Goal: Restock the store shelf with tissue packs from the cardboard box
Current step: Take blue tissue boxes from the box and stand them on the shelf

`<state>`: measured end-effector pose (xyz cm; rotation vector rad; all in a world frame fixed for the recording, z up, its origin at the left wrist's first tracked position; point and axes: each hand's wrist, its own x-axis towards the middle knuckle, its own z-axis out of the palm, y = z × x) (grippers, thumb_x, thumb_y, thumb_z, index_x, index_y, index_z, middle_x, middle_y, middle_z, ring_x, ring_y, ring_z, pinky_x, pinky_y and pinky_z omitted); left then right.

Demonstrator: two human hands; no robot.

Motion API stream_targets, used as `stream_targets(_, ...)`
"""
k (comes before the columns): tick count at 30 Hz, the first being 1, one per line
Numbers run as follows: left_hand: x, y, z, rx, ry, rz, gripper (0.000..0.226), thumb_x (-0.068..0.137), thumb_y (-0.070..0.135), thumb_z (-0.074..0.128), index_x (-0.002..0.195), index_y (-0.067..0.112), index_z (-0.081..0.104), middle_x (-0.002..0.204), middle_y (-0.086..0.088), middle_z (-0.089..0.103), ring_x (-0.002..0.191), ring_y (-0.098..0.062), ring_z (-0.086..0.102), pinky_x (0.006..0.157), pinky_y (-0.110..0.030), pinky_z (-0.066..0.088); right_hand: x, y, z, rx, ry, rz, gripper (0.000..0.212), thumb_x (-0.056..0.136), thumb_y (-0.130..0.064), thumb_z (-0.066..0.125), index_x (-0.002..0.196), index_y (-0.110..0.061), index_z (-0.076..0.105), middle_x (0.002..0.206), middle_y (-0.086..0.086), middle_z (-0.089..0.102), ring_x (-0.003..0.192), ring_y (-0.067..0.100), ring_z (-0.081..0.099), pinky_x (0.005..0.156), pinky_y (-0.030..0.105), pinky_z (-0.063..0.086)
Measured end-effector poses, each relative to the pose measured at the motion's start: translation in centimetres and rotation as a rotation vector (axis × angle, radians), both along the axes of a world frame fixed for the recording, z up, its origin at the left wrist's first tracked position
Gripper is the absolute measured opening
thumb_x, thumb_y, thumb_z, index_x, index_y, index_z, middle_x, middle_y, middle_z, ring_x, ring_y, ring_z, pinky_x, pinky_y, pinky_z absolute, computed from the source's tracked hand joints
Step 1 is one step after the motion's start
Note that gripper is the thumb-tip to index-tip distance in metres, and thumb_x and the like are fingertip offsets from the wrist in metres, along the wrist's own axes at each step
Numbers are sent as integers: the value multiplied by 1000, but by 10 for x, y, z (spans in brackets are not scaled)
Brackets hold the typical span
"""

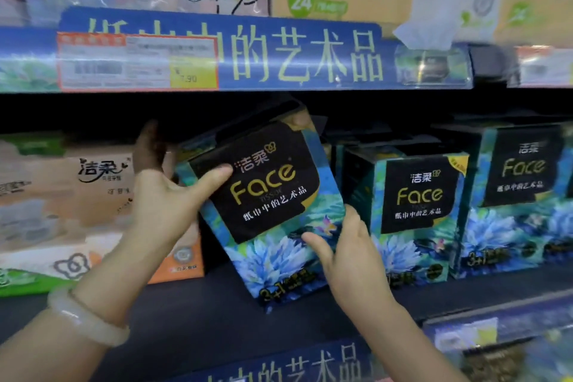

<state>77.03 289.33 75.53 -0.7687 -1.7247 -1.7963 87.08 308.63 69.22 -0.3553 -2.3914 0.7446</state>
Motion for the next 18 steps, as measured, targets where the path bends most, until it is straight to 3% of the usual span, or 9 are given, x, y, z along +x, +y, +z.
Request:
stream_targets(2,3,11,-27,-100,-171,-150,86,47,44,91,119,13,57,118,-8,68,102,-15,67,91,-39,55,5,0,-5,36,-31,-33,88,85,-58,44,149,-13,5,150,7,26,138,21,30,103,30,39)
stream_targets(3,4,16,-39,-150,-210,-157,89,45,47,89,120,14,54,115,-4,69,100,-12,68,90,-38,55,7,-2,-7,117,-9,-70,92,85,-54,50,150,-9,3,153,9,21,141,23,26,106,30,37)
stream_targets(6,3,32,-58,-166,-239,-129,103,37,49,82,128,17,44,113,3,67,102,-12,66,88,-32,52,10,-6,-15,394,172,-207,108,64,-52,77,145,-4,24,146,20,36,134,32,33,96,43,47)
stream_targets(11,4,46,-62,-160,-281,-260,93,41,47,81,124,29,43,113,9,67,102,-3,66,81,-21,53,3,-8,-27,441,145,-238,117,44,-57,85,138,-3,40,138,24,47,125,37,47,85,45,52)
stream_targets(13,7,55,-56,-214,-303,-279,77,44,49,83,111,38,46,115,6,65,104,-7,65,84,-24,53,4,-6,-33,430,127,-274,115,46,-58,84,135,1,41,141,25,39,130,37,37,91,49,47)
stream_targets(15,7,65,-54,-202,-330,-326,69,51,40,89,104,38,46,116,0,65,102,-12,67,84,-31,55,5,2,-39,425,142,-296,114,53,-64,75,138,1,34,149,23,23,140,36,18,101,55,32)
stream_targets(18,5,74,-58,-124,-335,-370,76,47,32,89,111,26,49,114,-7,67,100,-19,69,85,-40,56,1,13,-40,303,148,-247,117,62,-79,38,149,-16,-9,156,10,-23,143,26,-24,109,58,12)
